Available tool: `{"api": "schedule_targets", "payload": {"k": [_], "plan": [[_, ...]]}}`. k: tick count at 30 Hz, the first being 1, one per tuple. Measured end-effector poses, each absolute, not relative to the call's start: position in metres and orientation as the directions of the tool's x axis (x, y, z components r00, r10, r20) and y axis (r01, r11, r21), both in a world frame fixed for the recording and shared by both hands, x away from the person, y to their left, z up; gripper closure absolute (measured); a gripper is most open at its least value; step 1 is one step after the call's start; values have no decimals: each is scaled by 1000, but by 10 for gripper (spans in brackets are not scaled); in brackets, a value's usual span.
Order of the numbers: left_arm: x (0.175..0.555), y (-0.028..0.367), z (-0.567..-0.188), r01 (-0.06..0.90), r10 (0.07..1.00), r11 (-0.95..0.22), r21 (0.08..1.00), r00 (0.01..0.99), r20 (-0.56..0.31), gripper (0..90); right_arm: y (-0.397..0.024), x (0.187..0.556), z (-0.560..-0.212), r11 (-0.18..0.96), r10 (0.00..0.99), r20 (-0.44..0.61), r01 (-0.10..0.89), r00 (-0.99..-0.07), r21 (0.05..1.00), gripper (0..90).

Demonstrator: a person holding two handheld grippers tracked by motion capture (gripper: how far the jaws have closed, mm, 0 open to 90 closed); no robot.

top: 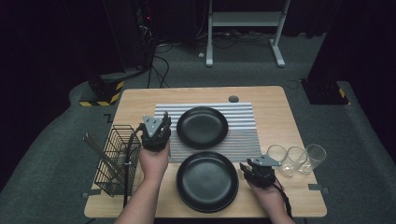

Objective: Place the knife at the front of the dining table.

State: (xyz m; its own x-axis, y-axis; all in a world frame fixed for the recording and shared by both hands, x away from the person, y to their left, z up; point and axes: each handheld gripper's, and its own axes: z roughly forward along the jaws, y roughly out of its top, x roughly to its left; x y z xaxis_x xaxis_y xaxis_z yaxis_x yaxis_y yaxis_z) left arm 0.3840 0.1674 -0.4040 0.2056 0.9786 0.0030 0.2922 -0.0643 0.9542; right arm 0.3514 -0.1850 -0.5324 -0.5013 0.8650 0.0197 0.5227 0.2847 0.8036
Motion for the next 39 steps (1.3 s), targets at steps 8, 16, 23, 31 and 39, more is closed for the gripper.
{"api": "schedule_targets", "payload": {"k": [8, 16, 23, 31, 39], "plan": [[390, 166, -404, 305, 980, -62, 950, 201, 0, 823, -185, 352, -532, 286, 865, 19, 525, -501, 802, 608], [401, 162, -404, 325, 981, -65, 944, 195, 0, 822, -185, 352, -532, 284, 865, 23, 526, -502, 802, 608], [412, 160, -405, 342, 981, -61, 938, 195, -7, 820, -185, 352, -532, 283, 864, 25, 526, -503, 802, 608], [420, 157, -407, 348, 981, -60, 935, 193, -9, 818, -185, 353, -532, 280, 864, 31, 529, -503, 801, 607], [430, 164, -409, 365, 982, -26, 931, 181, -44, 819, -185, 353, -532, 286, 863, 24, 527, -505, 800, 606]]}}
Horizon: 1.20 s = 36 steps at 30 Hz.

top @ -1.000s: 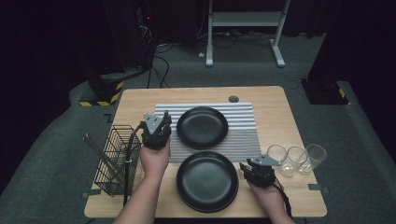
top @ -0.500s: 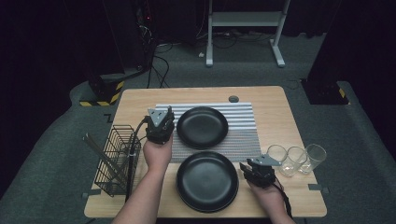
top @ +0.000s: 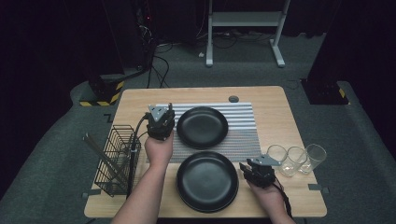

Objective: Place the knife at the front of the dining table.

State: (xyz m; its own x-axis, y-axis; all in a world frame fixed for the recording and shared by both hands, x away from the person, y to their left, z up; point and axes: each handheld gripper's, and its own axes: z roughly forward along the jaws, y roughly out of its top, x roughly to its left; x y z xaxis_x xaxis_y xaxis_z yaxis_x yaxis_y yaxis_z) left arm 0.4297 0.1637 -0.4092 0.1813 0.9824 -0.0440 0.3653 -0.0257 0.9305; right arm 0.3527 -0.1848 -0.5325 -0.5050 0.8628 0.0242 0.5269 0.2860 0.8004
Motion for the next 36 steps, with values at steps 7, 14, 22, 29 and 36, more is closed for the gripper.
{"api": "schedule_targets", "payload": {"k": [7, 14, 22, 29, 36], "plan": [[435, 164, -410, 376, 983, -36, 926, 181, -35, 822, -185, 353, -533, 287, 863, 24, 527, -505, 800, 605], [443, 164, -411, 395, 984, -36, 918, 176, -37, 822, -185, 353, -533, 288, 862, 23, 527, -506, 800, 605], [455, 165, -415, 412, 985, -26, 911, 164, -47, 823, -185, 353, -533, 287, 862, 24, 528, -506, 799, 605], [461, 168, -417, 425, 985, -16, 905, 160, -57, 824, -184, 352, -533, 290, 862, 22, 528, -507, 798, 605], [470, 169, -420, 445, 987, -12, 895, 151, -61, 826, -184, 352, -533, 293, 861, 20, 527, -508, 798, 605]]}}
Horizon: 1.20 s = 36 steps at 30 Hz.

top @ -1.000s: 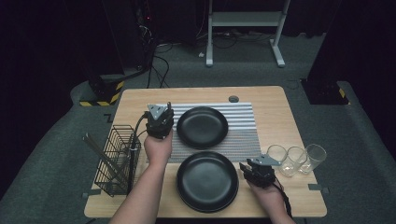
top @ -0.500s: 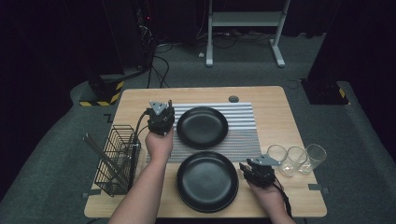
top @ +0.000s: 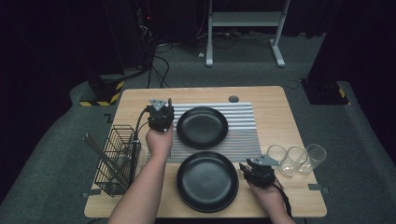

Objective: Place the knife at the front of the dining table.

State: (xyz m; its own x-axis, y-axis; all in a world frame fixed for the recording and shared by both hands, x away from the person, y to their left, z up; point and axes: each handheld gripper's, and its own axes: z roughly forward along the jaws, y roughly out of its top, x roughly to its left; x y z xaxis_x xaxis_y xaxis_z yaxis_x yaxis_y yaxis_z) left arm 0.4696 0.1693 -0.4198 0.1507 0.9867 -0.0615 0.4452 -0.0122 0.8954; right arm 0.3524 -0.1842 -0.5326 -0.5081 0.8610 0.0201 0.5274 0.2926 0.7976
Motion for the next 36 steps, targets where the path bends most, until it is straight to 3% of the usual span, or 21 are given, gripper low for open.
{"api": "schedule_targets", "payload": {"k": [27, 36], "plan": [[500, 179, -437, 509, 986, 38, 860, 121, -115, 829, -184, 352, -533, 298, 860, 16, 526, -510, 797, 604], [505, 174, -439, 521, 987, 18, 853, 127, -98, 829, -184, 352, -533, 297, 860, 16, 524, -511, 798, 604]]}}
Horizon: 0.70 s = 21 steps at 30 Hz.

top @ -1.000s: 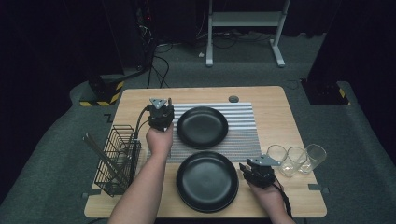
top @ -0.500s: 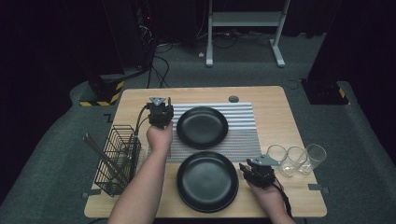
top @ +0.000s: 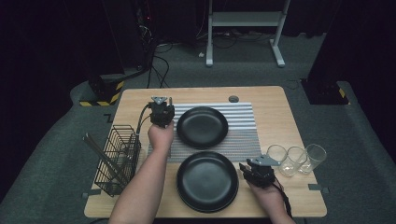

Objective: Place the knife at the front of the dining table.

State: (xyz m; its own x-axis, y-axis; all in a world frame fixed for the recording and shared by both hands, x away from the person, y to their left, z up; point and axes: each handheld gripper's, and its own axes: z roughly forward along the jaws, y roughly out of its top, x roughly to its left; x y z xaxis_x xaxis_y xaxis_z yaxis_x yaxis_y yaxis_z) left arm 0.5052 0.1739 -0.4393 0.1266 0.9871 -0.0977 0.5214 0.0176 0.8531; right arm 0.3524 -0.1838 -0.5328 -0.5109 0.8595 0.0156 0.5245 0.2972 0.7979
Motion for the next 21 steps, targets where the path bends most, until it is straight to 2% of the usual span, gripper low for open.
{"api": "schedule_targets", "payload": {"k": [21], "plan": [[524, 170, -454, 558, 987, 22, 829, 120, -108, 829, -184, 353, -533, 292, 862, 21, 529, -507, 797, 602]]}}
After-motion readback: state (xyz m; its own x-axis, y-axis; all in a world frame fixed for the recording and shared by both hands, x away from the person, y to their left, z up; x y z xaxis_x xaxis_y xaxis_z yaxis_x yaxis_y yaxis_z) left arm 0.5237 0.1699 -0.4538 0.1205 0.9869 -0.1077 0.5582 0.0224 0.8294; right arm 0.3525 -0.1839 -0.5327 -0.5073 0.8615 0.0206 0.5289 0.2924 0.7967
